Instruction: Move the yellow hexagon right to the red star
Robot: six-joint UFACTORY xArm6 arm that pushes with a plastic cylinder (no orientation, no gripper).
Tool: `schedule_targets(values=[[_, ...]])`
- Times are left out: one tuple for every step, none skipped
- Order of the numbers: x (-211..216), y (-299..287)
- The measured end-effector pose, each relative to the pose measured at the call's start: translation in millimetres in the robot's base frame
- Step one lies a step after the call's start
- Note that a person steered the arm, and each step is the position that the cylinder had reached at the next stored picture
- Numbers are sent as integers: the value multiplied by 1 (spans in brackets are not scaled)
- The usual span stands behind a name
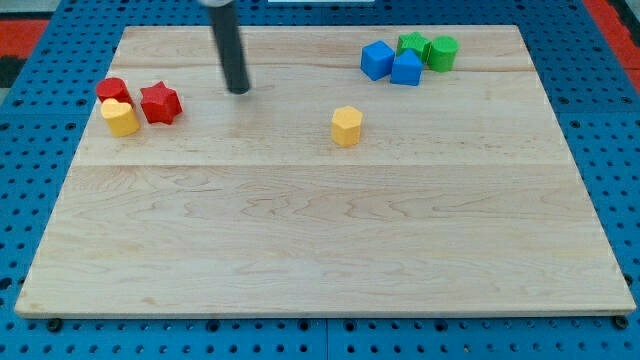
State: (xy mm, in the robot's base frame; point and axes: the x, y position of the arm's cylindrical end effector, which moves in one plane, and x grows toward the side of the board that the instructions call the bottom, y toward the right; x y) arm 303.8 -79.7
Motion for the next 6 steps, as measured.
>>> schedule_targets(values=[[-8, 109], [31, 188], [81, 207], [86, 132], [81, 31], [87, -73]])
